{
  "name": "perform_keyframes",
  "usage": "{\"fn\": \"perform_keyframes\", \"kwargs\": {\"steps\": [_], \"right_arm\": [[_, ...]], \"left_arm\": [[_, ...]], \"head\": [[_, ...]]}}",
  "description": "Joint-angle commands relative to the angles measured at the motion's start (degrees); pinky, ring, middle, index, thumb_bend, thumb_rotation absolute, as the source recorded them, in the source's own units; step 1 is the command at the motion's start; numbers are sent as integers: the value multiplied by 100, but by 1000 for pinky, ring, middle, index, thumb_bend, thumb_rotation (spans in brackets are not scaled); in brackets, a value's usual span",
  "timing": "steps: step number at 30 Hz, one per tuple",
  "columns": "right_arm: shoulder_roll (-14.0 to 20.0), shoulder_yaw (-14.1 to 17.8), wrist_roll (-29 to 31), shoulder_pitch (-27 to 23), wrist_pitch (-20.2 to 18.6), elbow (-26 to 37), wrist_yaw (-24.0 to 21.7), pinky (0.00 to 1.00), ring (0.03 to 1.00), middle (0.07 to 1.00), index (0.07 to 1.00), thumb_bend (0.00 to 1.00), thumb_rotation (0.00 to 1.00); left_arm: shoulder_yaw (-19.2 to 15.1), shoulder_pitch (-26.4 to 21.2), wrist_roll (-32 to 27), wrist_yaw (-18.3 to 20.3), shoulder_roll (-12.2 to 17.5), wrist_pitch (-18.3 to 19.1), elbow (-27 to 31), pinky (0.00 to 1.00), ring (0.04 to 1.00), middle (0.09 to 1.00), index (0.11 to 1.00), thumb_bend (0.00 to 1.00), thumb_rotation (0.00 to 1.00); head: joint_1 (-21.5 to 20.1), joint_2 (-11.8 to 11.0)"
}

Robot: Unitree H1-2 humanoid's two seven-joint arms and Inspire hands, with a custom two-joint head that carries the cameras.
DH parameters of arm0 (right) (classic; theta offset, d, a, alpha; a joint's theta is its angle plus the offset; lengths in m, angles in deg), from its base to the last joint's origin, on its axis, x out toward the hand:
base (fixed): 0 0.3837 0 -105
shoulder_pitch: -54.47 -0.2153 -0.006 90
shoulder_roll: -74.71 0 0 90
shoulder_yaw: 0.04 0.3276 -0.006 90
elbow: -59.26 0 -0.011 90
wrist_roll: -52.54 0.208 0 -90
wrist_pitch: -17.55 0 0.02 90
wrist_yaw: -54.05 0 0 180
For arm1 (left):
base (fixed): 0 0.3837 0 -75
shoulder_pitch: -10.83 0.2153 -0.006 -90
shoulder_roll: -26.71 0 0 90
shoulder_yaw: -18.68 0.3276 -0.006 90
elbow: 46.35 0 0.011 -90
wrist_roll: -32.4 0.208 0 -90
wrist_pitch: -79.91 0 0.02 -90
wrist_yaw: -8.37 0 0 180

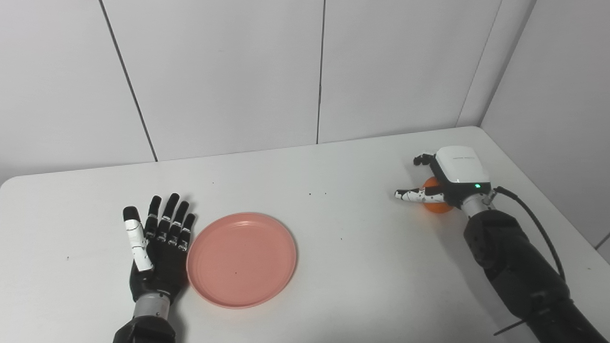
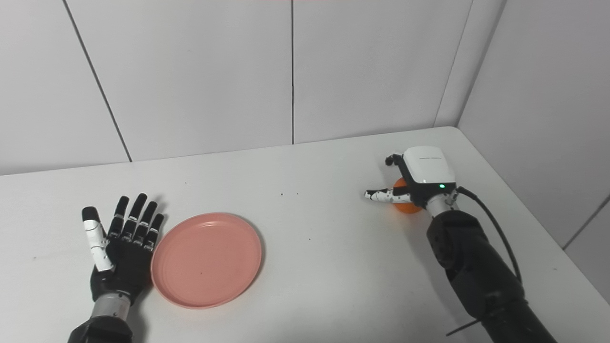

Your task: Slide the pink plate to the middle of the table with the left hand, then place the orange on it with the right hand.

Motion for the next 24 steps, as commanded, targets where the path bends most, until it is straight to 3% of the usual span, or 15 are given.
{"fn": "perform_keyframes", "kwargs": {"steps": [1, 14, 24], "right_arm": [[178, 52, 5, -202, -47, 50, 240, 681, 694, 710, 655, 845, 730], [90, 11, 115, -66, -378, -11, 3, 701, 704, 723, 682, 824, 739], [-217, 446, 1003, 124, -398, -184, 84, 672, 706, 719, 680, 813, 733]], "left_arm": [[-1, 273, 100, -175, -36, 245, -232, 1000, 953, 914, 979, 801, 692], [-15, 277, 88, -204, -40, 268, -203, 1000, 948, 916, 984, 806, 689], [-16, 299, 88, -255, -33, 329, -126, 995, 939, 913, 982, 812, 683]], "head": [[11, -7], [40, 10], [67, 57]]}}
